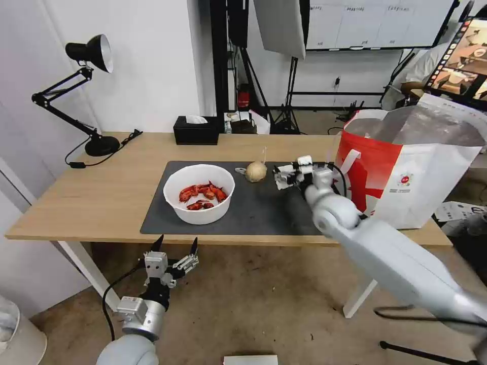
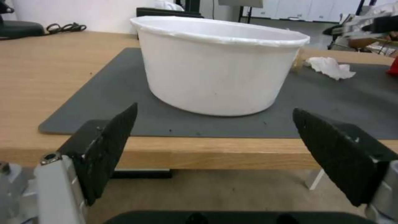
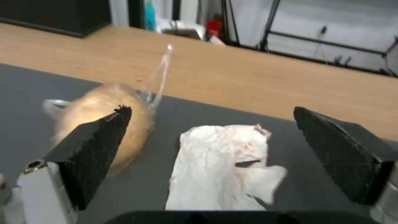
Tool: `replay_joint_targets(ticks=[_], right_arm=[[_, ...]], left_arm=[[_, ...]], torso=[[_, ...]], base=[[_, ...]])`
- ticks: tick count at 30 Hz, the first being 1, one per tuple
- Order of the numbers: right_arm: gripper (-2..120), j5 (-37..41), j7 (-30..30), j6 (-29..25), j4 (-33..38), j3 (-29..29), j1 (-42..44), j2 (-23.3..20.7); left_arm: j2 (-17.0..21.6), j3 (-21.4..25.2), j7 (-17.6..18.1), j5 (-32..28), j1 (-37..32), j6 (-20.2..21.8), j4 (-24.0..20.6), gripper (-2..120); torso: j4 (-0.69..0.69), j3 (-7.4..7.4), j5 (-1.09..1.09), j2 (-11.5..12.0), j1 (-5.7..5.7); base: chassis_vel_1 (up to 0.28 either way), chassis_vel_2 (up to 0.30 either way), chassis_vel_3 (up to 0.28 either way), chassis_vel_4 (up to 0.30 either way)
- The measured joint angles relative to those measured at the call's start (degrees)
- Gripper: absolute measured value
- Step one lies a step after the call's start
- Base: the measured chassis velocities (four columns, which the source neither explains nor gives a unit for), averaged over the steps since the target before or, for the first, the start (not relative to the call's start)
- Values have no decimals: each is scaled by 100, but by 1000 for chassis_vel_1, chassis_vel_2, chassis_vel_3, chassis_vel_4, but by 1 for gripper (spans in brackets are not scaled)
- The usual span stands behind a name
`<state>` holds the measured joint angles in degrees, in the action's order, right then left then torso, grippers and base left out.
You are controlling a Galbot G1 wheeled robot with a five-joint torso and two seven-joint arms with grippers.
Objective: Pick up the trash from the table and place it into the takeout bag.
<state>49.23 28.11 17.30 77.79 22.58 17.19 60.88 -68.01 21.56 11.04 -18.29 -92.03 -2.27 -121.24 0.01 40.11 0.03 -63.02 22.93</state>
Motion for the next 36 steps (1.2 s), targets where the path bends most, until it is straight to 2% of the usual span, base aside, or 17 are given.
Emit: replay_joint_targets(ticks=[2,6,10,18,20,22,25,26,30,31,34,36], right_arm=[[100,-37,38,49,-583,37,-132,318],[100,-191,49,83,-1103,12,-208,619],[100,-318,38,115,-1436,-78,-208,783],[98,-336,5,143,-1565,-164,-154,838],[89,-288,-14,148,-1543,-176,-127,824],[86,-256,-17,148,-1519,-189,-112,815],[70,-188,-26,148,-1443,-215,-57,779],[70,-188,-26,148,-1443,-215,-57,779],[52,-97,-43,139,-1353,-255,5,737],[52,-97,-43,139,-1353,-255,5,737],[37,-51,-76,111,-1294,-290,42,714],[32,-34,-110,61,-1262,-306,61,699]], left_arm=[[-24,8,2,19,-28,-13,32,100],[-29,48,0,26,-50,-40,50,100],[-27,70,0,25,-49,-52,64,100],[-53,50,-2,27,-46,-74,116,100],[-64,34,-4,34,-45,-76,121,100],[-65,25,-5,38,-43,-76,125,100],[-62,17,-5,41,-36,-79,128,100],[-62,17,-5,41,-36,-79,128,100],[-41,16,-5,41,-30,-80,128,100],[-41,16,-5,41,-30,-80,128,100],[-35,12,-5,41,-28,-81,124,100],[-33,9,-5,41,-27,-81,123,100]], torso=[[0,1,-3,1,0],[0,0,-3,0,-1],[-1,0,-3,0,-1],[-1,-1,-3,0,-1],[-1,0,-3,0,-1],[-1,0,-4,0,-1],[-1,-1,-3,0,-2],[-1,-1,-3,0,-2],[-1,-1,-3,-1,-2],[-1,-1,-3,-1,-2],[-1,-1,-3,-1,-2],[-1,0,-4,-1,-1]], base=[[0,0,0,0],[0,0,0,0],[0,0,0,0],[0,0,0,0],[0,0,0,0],[0,0,0,0],[0,0,0,0],[0,0,0,0],[0,0,0,0],[0,0,0,0],[0,0,0,0],[0,0,0,0]])
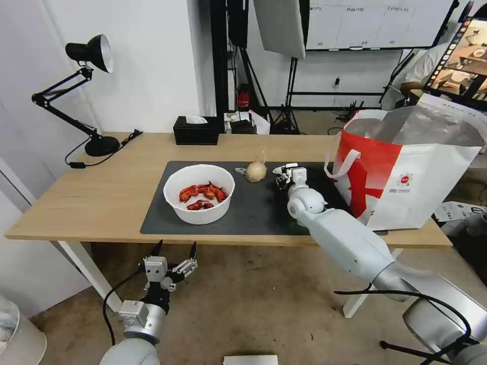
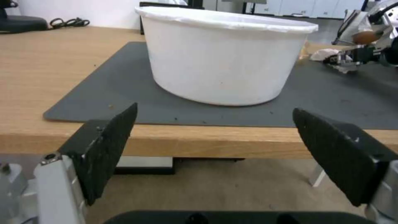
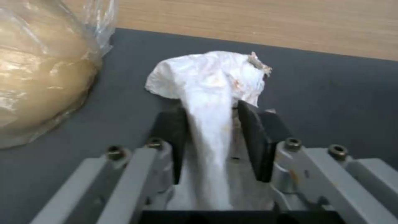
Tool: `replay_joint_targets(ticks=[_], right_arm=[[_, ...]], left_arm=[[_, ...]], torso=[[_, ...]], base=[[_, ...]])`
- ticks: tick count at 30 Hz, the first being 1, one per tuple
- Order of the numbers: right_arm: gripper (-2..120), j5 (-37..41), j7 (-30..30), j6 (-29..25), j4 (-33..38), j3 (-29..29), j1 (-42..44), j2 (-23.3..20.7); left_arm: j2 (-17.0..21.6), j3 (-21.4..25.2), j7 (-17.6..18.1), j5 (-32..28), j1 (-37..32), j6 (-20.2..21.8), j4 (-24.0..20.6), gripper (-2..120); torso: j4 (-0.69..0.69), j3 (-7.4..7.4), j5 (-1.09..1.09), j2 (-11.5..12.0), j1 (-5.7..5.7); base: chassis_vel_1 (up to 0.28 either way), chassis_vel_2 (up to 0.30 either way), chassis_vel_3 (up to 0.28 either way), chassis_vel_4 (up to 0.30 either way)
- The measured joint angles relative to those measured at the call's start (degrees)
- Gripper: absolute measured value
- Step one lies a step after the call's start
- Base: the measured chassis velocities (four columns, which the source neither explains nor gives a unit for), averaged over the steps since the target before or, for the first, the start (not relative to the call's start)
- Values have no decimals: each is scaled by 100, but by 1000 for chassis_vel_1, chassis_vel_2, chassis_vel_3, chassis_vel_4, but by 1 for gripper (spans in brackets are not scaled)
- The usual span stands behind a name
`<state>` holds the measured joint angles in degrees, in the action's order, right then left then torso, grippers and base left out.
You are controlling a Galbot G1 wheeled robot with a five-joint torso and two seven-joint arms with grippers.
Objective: Pick up the trash from the table and place it into the takeout bag.
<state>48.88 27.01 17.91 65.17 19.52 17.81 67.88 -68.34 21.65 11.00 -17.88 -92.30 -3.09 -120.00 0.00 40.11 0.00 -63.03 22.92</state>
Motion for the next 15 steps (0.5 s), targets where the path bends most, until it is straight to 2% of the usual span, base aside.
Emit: replay_joint_targets(ticks=[2,3,6,7,9,10,11,14,15], right_arm=[[24,9,-80,-133,145,-30,46,-57],[24,9,-80,-133,145,-30,46,-57],[9,32,-142,-361,911,-123,222,-357],[9,32,-142,-361,911,-123,222,-357],[1,35,-138,-407,1272,-170,312,-504],[0,40,-130,-442,1632,-220,392,-671],[0,40,-130,-442,1632,-220,392,-671],[0,41,-56,-590,2722,-485,577,-1266],[0,41,-56,-590,2722,-485,577,-1266]], left_arm=[[1,-5,0,0,1,-1,-9,100],[1,-5,0,0,1,-1,-9,100],[7,-7,2,-3,7,-2,-59,100],[7,-7,2,-3,7,-2,-59,100],[9,-6,3,-4,8,-2,-83,100],[10,-5,2,-5,7,-2,-114,100],[10,-5,2,-5,7,-2,-114,100],[2,-4,7,-4,-4,-5,-175,100],[2,-4,7,-4,-4,-5,-175,100]], torso=[[0,0,0,0,0],[0,0,0,0,0],[2,0,-1,0,0],[2,0,-1,0,0],[1,0,0,0,0],[1,0,-1,0,0],[1,0,-1,0,0],[-1,-1,-1,0,0],[-1,-1,-1,0,0]], base=[[0,0,0,0],[0,0,0,0],[0,0,0,0],[0,0,0,0],[0,0,0,0],[0,0,0,0],[0,0,0,0],[0,0,0,0],[0,0,0,0]])
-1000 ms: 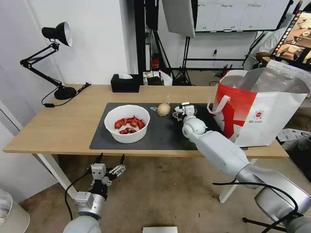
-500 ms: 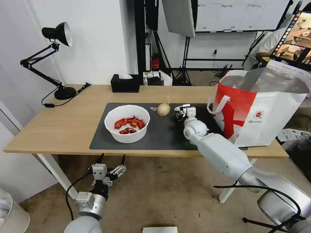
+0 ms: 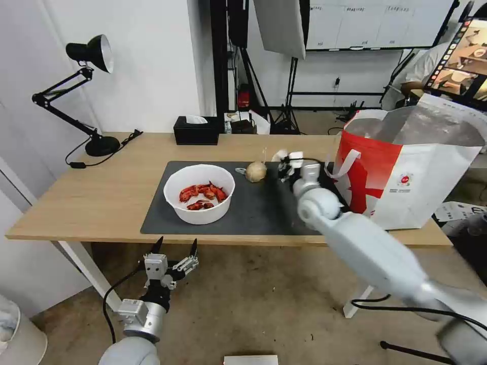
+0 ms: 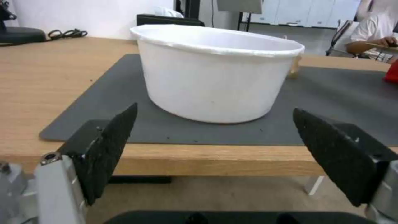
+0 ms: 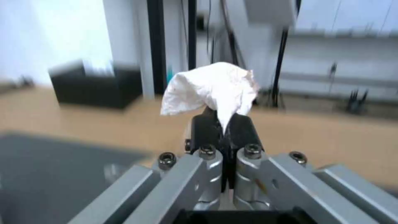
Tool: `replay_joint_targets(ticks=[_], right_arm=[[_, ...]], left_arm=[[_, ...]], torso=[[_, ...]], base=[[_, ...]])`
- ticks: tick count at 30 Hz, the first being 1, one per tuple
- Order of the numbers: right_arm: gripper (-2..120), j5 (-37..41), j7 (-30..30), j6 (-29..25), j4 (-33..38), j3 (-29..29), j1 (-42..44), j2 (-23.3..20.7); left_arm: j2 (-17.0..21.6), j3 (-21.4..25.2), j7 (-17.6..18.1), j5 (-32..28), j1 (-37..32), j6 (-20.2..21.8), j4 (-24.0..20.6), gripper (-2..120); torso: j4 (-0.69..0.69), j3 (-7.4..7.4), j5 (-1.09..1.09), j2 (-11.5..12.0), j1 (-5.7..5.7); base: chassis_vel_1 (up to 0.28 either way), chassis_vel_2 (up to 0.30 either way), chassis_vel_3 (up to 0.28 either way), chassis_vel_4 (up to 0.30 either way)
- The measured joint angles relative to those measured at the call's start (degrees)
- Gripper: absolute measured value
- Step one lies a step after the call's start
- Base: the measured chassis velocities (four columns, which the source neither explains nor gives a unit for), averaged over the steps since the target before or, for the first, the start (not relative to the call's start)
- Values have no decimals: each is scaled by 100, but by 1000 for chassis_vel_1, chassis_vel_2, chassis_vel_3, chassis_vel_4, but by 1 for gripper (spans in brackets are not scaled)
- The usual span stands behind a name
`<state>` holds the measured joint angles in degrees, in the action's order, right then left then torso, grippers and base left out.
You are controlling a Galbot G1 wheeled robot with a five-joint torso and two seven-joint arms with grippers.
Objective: Pick up the trash from the table and place it into the takeout bag.
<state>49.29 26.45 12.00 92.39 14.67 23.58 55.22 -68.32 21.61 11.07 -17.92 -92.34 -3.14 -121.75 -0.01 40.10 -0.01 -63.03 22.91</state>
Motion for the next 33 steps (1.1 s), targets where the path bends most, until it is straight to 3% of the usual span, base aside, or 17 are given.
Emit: replay_joint_targets(ticks=[2,4,7,8,11,15,19,24,26,28,30,33], right_arm=[[0,98,229,-36,912,-336,1,-509],[0,191,383,3,1093,-420,-60,-632],[0,725,1431,526,1484,-677,-469,-1016],[0,725,1431,526,1484,-677,-469,-1016],[0,1351,2372,1070,1535,-796,-934,-1356],[0,2177,2859,1507,1286,-840,-1320,-1737],[0,2832,3098,1886,1185,-862,-1379,-1964],[5,2961,3096,2237,1220,-878,-1306,-2169],[17,3002,3108,2358,1255,-916,-1270,-2251],[18,3018,3108,2365,1263,-924,-1265,-2266],[30,3059,3108,2376,1270,-940,-1250,-2299],[38,3095,3103,2384,1252,-941,-1226,-2301]], left_arm=[[-11,-9,2,33,-32,-4,-34,100],[-14,-14,2,47,-44,-5,-50,100],[-15,-37,2,91,-84,-6,-110,100],[-15,-37,2,91,-84,-6,-110,100],[-14,-55,2,118,-126,-7,-189,100],[-4,-63,-3,141,-175,-7,-274,100],[4,-71,-13,152,-203,-7,-320,100],[5,-76,-19,165,-227,-7,-349,100],[6,-76,-21,172,-246,-7,-368,100],[6,-76,-22,174,-250,-7,-372,100],[2,-73,-22,175,-254,-7,-376,100],[-3,-72,-22,174,-254,-7,-376,100]], torso=[[0,0,0,0,0],[1,0,0,0,0],[2,0,0,0,0],[2,0,0,0,0],[0,0,0,0,0],[2,0,0,0,0],[1,0,-2,0,0],[1,0,0,0,0],[1,0,1,0,0],[1,0,0,0,0],[1,0,1,0,0],[2,0,1,0,0]], base=[[0,0,0,0],[0,0,0,0],[0,0,0,0],[0,0,0,0],[0,0,0,0],[0,0,0,0],[0,0,0,0],[0,0,0,0],[0,0,0,0],[0,0,0,0],[0,0,0,0],[0,0,0,0]])
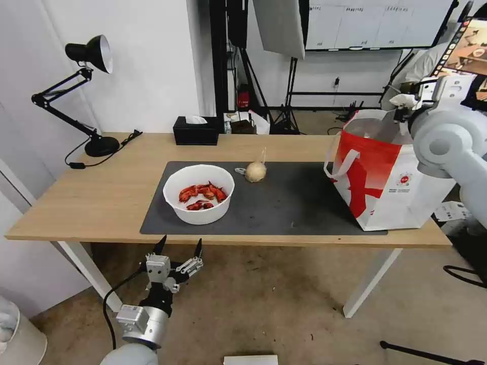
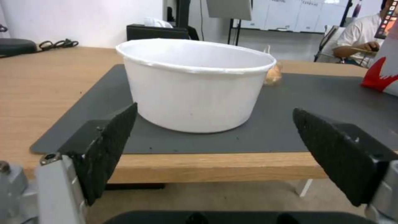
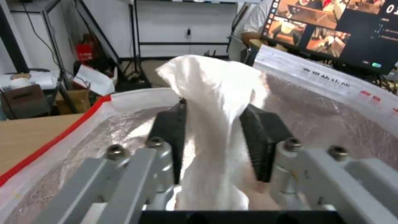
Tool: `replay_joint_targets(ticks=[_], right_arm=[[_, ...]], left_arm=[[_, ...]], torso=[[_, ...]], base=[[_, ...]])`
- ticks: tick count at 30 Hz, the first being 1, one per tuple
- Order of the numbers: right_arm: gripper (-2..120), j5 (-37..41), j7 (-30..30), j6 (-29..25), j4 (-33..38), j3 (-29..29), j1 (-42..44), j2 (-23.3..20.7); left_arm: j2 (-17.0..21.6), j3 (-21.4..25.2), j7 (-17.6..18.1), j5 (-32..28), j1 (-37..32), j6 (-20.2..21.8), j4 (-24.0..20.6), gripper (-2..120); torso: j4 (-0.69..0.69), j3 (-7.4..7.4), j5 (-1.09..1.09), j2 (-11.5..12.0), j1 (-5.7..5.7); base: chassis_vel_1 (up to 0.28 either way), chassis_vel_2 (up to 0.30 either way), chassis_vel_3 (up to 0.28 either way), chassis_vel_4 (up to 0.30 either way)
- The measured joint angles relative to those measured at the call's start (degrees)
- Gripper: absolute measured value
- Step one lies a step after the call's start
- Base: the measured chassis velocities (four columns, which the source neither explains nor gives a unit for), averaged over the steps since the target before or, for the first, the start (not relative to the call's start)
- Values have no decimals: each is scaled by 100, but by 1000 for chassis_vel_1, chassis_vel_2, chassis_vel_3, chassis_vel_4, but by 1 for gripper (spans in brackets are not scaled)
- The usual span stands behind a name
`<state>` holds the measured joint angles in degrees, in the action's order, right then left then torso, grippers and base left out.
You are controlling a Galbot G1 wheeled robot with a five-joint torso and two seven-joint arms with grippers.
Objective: Pick up the trash from the table and place it into the takeout bag.
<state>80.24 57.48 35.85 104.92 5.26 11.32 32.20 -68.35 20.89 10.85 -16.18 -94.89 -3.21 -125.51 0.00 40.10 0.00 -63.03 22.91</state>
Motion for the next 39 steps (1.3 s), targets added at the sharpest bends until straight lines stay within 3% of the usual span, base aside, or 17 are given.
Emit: replay_joint_targets(ticks=[2,9,12,17,20,21,24,25,27,28,29,34,36,37,39], right_arm=[[50,66,-11,16,-15,0,37,2],[68,86,-147,115,-83,16,73,25],[86,73,-223,167,-140,48,48,53],[98,54,-352,71,-118,0,90,64],[100,0,-1165,-599,186,-329,478,-47],[100,0,-1165,-599,186,-329,478,-47],[100,-455,-2230,-1431,838,-868,1378,-271],[100,-455,-2230,-1431,838,-868,1378,-271],[100,-1147,-2866,-2039,1234,-1104,2097,-373],[100,-1147,-2866,-2039,1234,-1104,2097,-373],[100,-1632,-3190,-2463,1465,-1237,2615,-368],[100,-2337,-3695,-3195,1791,-1312,3559,-52],[100,-2992,-4059,-3741,1823,-1412,4340,352],[100,-2992,-4059,-3741,1823,-1412,4340,352],[100,-3620,-4309,-4128,1748,-1739,5258,682]], left_arm=[[-2,0,0,-1,0,0,0,100],[2,14,0,-8,0,0,0,100],[0,20,1,-10,-11,0,-12,100],[-6,22,1,-11,-14,2,-22,100],[-9,20,2,-11,-13,15,-68,100],[-9,20,2,-11,-13,15,-68,100],[-22,14,-3,12,5,19,-97,100],[-22,14,-3,12,5,19,-97,100],[-72,14,-9,112,7,2,-131,100],[-72,14,-9,112,7,2,-131,100],[-123,42,-13,207,-33,-25,-171,100],[-344,259,-15,435,-318,-145,-280,100],[-534,412,-21,579,-515,-256,-304,100],[-534,412,-21,579,-515,-256,-304,100],[-587,434,-29,635,-569,-294,-298,100]], torso=[[0,0,0,0,0],[0,0,0,0,0],[0,0,0,0,0],[0,0,0,1,0],[1,0,1,1,1],[1,0,1,1,1],[0,0,1,1,0],[0,0,1,1,0],[-2,0,1,0,0],[-2,0,1,0,0],[-2,-1,2,0,0],[2,0,1,1,0],[4,0,-1,0,0],[4,0,-1,0,0],[2,-1,2,0,0]], base=[[0,0,0,0],[0,0,0,0],[0,0,0,0],[0,0,0,0],[0,0,0,0],[0,0,0,0],[0,0,0,0],[0,0,0,0],[0,0,0,0],[0,0,0,0],[0,0,0,0],[0,0,0,0],[0,0,0,0],[0,0,0,0],[0,0,0,0]])
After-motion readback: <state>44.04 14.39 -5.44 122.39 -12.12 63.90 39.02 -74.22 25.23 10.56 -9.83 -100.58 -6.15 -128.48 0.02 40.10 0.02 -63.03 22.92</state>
